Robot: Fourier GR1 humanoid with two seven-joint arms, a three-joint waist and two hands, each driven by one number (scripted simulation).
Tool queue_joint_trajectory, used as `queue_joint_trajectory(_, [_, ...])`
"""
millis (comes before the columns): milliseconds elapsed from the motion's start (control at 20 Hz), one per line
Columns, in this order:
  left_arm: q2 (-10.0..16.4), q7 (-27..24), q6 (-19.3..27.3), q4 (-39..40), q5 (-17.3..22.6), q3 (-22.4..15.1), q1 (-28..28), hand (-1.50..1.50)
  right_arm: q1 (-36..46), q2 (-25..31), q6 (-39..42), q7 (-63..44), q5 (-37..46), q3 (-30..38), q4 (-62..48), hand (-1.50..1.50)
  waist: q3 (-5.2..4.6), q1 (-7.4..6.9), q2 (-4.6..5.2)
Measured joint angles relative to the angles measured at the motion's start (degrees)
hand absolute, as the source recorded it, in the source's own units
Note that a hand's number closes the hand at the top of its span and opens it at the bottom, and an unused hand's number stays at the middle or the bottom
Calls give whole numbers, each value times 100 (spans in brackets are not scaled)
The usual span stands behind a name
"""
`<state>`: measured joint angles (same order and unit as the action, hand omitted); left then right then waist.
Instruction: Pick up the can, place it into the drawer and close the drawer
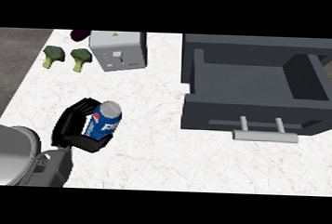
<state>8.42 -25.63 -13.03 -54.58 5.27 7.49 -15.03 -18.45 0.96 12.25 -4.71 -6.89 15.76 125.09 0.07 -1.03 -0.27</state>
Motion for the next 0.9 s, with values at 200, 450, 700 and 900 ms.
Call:
queue_joint_trajectory(200, [-234,786,742,-760,71,61,-166,150,-67,-35,-1,122,78,-129,7,-150,-1,54,2])
queue_joint_trajectory(450, [-544,1589,1428,-1825,-206,-308,-274,150,37,5,-19,-20,2,-33,95,-150,-2,88,7])
queue_joint_trajectory(700, [-721,2417,1955,-2452,-403,-685,-723,150,30,5,30,-65,-44,20,131,-150,-4,121,12])
queue_joint_trajectory(900, [-795,3045,2321,-2558,-482,-998,-1308,150,55,9,7,-167,-74,29,252,-150,-4,141,18])
